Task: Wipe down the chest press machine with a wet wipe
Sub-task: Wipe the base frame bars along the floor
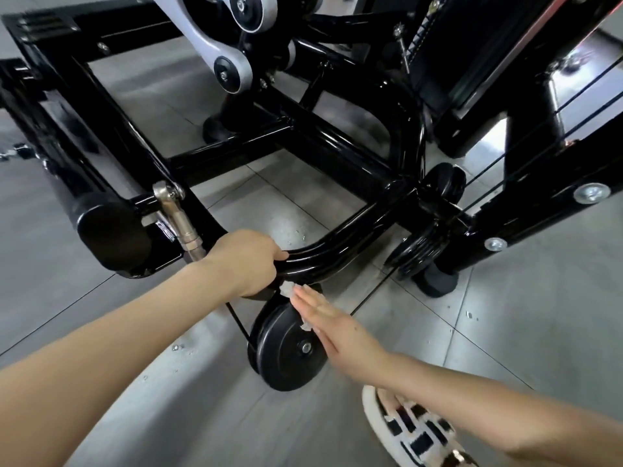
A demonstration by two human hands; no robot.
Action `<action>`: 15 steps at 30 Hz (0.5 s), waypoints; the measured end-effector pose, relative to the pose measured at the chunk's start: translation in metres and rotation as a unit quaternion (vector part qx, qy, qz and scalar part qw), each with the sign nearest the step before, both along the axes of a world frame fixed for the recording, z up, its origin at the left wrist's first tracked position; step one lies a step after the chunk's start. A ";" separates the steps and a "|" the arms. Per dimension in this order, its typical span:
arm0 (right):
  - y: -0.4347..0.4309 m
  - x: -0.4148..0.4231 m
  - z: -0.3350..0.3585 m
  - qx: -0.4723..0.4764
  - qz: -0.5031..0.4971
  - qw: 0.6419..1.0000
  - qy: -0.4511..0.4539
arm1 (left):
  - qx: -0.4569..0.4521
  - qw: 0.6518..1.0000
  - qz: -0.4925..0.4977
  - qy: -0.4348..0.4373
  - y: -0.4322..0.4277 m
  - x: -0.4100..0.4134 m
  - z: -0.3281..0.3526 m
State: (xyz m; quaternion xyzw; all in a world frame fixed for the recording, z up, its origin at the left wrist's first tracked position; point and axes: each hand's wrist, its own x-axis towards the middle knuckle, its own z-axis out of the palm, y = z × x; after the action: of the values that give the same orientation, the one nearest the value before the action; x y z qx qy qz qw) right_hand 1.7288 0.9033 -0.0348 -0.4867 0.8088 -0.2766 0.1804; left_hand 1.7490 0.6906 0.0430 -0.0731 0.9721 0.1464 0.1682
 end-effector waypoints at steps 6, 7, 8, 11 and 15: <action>0.011 0.005 -0.029 -0.071 -0.031 0.995 0.064 | -0.010 1.000 -0.009 0.006 0.002 0.000 -0.003; 0.013 0.006 -0.034 -0.080 -0.053 0.993 0.063 | -0.011 1.000 0.003 0.010 0.003 -0.001 -0.004; 0.013 0.008 -0.036 -0.087 -0.077 0.991 0.060 | -0.010 1.000 0.020 0.015 0.005 -0.001 -0.004; 0.008 0.019 -0.039 -0.114 -0.136 0.984 0.030 | -0.022 0.998 0.058 0.033 0.012 -0.003 -0.003; 0.024 0.014 -0.043 -0.113 -0.182 0.977 -0.012 | -0.069 0.996 0.052 0.028 0.024 -0.007 0.003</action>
State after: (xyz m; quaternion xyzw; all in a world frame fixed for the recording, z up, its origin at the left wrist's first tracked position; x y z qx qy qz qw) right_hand 1.7426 0.9273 -0.0775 -0.3452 0.8453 -0.3998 0.0807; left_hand 1.7416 0.7149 0.0465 -0.1310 0.9790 0.0894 0.1278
